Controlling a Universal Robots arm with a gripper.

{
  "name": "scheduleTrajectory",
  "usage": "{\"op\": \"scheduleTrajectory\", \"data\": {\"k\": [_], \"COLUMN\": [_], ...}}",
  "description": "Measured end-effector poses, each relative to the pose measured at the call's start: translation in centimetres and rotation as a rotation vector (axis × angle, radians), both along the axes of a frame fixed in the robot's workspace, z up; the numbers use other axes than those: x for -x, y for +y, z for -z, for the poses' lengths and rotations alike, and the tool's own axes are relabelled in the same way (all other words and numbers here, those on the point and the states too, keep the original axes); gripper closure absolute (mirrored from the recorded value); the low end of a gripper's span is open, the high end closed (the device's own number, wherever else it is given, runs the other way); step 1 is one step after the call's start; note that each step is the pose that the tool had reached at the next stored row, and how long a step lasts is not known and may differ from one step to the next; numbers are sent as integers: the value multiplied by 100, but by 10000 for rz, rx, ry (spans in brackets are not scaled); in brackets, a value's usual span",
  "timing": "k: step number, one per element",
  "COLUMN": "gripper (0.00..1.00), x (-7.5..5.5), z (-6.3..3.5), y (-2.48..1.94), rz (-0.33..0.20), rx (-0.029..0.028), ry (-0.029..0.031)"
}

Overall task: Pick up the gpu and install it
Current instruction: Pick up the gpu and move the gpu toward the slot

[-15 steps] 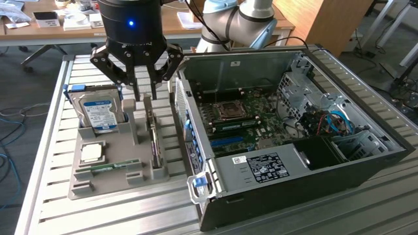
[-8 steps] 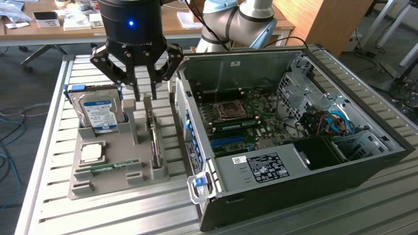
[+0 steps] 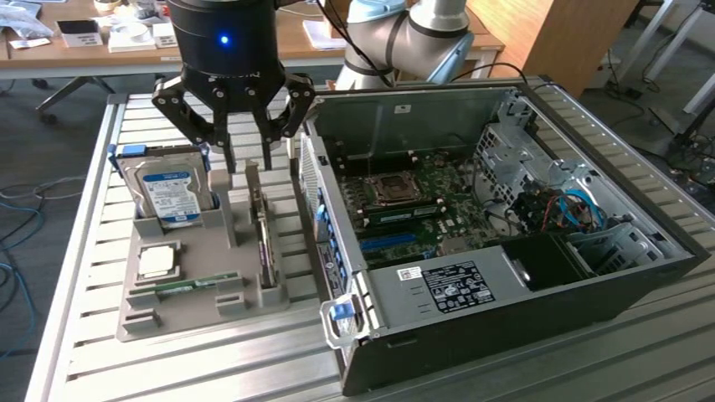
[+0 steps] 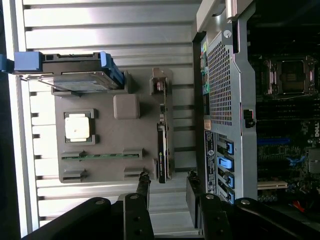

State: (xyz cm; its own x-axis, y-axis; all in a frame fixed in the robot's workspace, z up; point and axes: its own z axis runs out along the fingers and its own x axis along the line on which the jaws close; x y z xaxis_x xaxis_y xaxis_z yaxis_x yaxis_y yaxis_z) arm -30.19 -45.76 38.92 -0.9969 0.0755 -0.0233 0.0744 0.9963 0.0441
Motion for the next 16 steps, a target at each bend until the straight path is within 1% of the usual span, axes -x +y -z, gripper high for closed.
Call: {"op": "scheduleTrajectory", "data": {"k": [11, 16], "gripper": [57, 57], "x": [0, 0], "z": [1, 43], "y": [0, 0], "rz": [0, 0], "rx": [0, -1], "ry": [0, -1]}}
